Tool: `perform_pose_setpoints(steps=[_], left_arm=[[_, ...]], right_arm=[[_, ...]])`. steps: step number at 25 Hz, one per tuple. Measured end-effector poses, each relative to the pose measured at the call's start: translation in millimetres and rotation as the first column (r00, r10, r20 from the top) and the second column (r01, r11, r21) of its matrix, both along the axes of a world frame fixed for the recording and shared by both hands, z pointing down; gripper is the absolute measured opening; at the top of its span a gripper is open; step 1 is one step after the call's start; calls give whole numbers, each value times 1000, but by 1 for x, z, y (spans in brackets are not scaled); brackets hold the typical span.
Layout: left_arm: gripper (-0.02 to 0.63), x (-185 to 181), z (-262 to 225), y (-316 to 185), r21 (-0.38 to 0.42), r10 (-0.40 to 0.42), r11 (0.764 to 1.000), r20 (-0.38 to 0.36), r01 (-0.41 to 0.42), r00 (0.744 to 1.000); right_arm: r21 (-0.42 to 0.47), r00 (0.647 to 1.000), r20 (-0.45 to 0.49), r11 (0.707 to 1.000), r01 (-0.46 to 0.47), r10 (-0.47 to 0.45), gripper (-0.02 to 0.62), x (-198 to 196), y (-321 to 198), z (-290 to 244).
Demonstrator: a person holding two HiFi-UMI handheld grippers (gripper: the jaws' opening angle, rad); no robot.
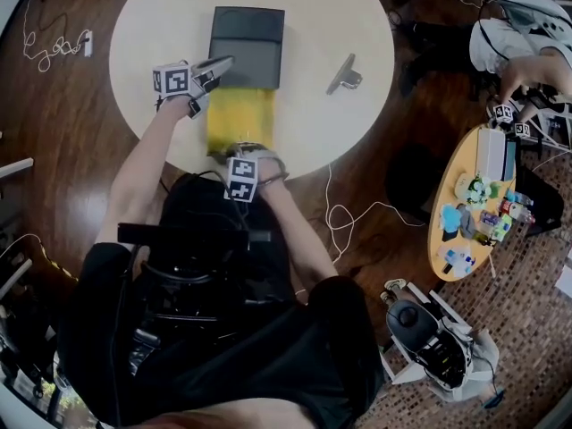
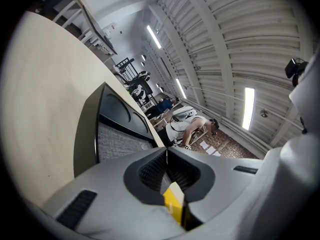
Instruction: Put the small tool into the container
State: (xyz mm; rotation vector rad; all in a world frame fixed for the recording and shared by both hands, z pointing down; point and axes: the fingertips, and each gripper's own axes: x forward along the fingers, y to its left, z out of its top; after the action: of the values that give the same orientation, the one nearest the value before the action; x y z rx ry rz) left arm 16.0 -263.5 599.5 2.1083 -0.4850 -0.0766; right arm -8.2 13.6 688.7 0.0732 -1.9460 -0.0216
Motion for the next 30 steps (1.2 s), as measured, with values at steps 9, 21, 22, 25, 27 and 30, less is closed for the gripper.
perform_pose_setpoints(steps=[9, 21, 22, 25, 27, 30], left_arm=[[-2, -8, 3, -2, 3, -21, 1000, 3, 21, 1000], [-3, -56, -33, 61, 54, -85, 995, -36, 87, 996], [-3, -65, -35, 69, 45, -115, 992, -49, 117, 992], [-3, -90, -36, 91, 22, -205, 978, -63, 207, 977], [-3, -103, -37, 104, 16, -251, 968, -54, 252, 966], [-3, -114, -39, 120, 12, -307, 951, -40, 308, 951]], right_arm=[[-243, 756, 405, 858, -453, 514, 84, 33, -47, -52], [-543, -346, 492, -28, -839, 799, 83, 363, -174, -48], [-549, -361, 490, -42, -835, 793, 83, 374, -183, -46], [-576, -422, 462, -98, -812, 780, 83, 401, -210, -33], [-615, -478, 421, -145, -775, 771, 84, 413, -226, -22], [-669, -550, 355, -206, -715, 756, 100, 421, -244, -5]])
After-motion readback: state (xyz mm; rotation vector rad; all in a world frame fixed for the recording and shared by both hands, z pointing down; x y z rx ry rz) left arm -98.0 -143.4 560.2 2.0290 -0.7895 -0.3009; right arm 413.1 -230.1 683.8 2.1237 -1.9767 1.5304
